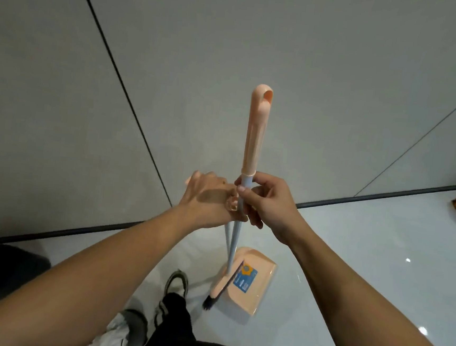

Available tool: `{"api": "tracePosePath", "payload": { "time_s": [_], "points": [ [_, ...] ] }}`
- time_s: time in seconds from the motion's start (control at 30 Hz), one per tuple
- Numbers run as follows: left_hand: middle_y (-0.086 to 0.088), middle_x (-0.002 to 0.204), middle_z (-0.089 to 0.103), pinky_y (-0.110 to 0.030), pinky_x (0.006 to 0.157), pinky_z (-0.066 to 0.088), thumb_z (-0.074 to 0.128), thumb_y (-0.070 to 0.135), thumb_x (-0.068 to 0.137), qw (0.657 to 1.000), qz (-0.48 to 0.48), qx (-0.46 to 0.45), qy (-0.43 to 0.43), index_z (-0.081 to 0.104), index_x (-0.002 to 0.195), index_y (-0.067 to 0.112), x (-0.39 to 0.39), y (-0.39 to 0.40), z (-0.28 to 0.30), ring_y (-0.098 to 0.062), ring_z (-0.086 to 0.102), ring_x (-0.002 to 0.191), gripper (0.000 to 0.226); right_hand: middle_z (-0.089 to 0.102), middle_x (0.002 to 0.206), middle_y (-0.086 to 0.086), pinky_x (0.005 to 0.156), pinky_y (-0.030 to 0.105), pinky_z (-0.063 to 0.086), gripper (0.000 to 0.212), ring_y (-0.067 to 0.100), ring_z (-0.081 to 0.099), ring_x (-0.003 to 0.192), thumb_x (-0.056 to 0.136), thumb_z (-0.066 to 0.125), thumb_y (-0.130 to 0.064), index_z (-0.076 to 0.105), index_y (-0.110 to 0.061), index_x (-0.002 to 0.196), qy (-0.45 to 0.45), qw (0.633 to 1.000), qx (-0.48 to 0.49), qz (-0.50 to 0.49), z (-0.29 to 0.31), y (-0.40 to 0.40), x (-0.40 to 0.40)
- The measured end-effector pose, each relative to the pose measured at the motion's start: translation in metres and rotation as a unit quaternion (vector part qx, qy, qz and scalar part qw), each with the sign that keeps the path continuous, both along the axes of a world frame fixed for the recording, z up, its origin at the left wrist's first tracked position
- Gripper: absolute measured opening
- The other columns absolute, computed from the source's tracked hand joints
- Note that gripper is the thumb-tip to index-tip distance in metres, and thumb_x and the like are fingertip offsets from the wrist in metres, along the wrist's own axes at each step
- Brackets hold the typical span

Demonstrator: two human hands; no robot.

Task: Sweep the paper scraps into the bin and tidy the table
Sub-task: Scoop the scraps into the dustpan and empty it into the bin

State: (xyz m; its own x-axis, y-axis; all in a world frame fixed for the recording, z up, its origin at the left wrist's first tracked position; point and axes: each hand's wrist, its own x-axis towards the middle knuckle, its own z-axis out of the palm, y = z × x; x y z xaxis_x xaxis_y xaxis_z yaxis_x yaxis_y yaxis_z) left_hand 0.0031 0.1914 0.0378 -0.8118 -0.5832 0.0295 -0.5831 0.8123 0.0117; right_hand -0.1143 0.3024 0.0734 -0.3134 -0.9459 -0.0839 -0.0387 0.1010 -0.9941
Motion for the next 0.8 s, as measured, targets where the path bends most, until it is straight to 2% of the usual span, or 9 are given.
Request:
{"api": "tracePosePath", "payload": {
  "time_s": [0.17,0.3,0.4,0.5,0.57,0.7,0.8],
  "points": [
    [0.006,0.065,0.058,-0.038,0.069,0.03,0.015,0.067,0.069,0.994,-0.104,0.013,0.023,0.042,0.068,0.034,-0.025,-0.062,0.001,-0.026,0.058,0.076,0.042,0.056,0.053,0.015,0.036,0.024,0.035,0.005,0.024,0.045,0.034,0.094,0.062,-0.009,0.065,-0.004,0.094,0.01,0.997,0.031,-0.071,-0.004,-0.046,-0.003],
    [0.008,0.057,0.05,-0.035,0.066,0.027,0.026,0.059,0.065,0.983,-0.171,0.013,0.066,0.051,0.066,0.029,-0.041,-0.106,0.007,-0.022,0.056,0.071,0.039,0.058,0.054,0.012,0.036,0.022,0.037,0.003,0.023,0.048,0.035,0.093,0.063,-0.013,0.066,-0.011,0.093,0.023,0.992,0.055,-0.113,0.001,-0.08,-0.002],
    [0.007,0.055,0.051,-0.033,0.065,0.022,0.036,0.058,0.064,0.97,-0.22,0.017,0.101,0.044,0.058,0.03,-0.05,-0.137,0.009,-0.021,0.056,0.065,0.03,0.06,0.055,0.013,0.037,0.022,0.037,0.004,0.024,0.049,0.037,0.093,0.063,-0.014,0.066,-0.014,0.092,0.029,0.988,0.073,-0.134,0.003,-0.105,-0.005],
    [0.009,0.052,0.043,-0.033,0.067,0.019,0.035,0.062,0.064,0.964,-0.244,0.036,0.095,0.032,0.051,0.031,-0.058,-0.16,0.007,-0.02,0.05,0.065,0.033,0.06,0.055,0.01,0.037,0.024,0.038,0.007,0.025,0.049,0.038,0.093,0.062,-0.013,0.065,-0.017,0.087,0.037,0.983,0.083,-0.159,0.002,-0.127,-0.008],
    [0.006,0.056,0.051,-0.034,0.067,0.019,0.033,0.062,0.065,0.962,-0.257,0.037,0.083,0.03,0.052,0.03,-0.066,-0.173,0.003,-0.02,0.051,0.067,0.034,0.06,0.055,0.009,0.037,0.025,0.038,0.007,0.025,0.05,0.038,0.092,0.062,-0.013,0.064,-0.017,0.088,0.042,0.98,0.089,-0.174,0.0,-0.139,-0.009],
    [0.006,0.061,0.053,-0.035,0.066,0.016,0.031,0.058,0.066,0.96,-0.277,0.029,0.041,0.043,0.062,0.026,-0.079,-0.194,-0.01,-0.019,0.054,0.074,0.034,0.061,0.057,0.009,0.039,0.03,0.042,0.006,0.024,0.054,0.04,0.09,0.063,-0.011,0.065,-0.016,0.089,0.07,0.973,0.11,-0.188,-0.003,-0.156,-0.012],
    [0.006,0.068,0.059,-0.034,0.068,0.02,0.035,0.058,0.069,0.959,-0.282,0.037,0.016,0.054,0.072,0.026,-0.086,-0.202,-0.022,-0.018,0.054,0.078,0.037,0.063,0.06,0.01,0.042,0.031,0.046,0.006,0.022,0.057,0.044,0.088,0.066,-0.012,0.068,-0.017,0.089,0.079,0.969,0.142,-0.185,-0.004,-0.164,-0.016]
  ]
}}
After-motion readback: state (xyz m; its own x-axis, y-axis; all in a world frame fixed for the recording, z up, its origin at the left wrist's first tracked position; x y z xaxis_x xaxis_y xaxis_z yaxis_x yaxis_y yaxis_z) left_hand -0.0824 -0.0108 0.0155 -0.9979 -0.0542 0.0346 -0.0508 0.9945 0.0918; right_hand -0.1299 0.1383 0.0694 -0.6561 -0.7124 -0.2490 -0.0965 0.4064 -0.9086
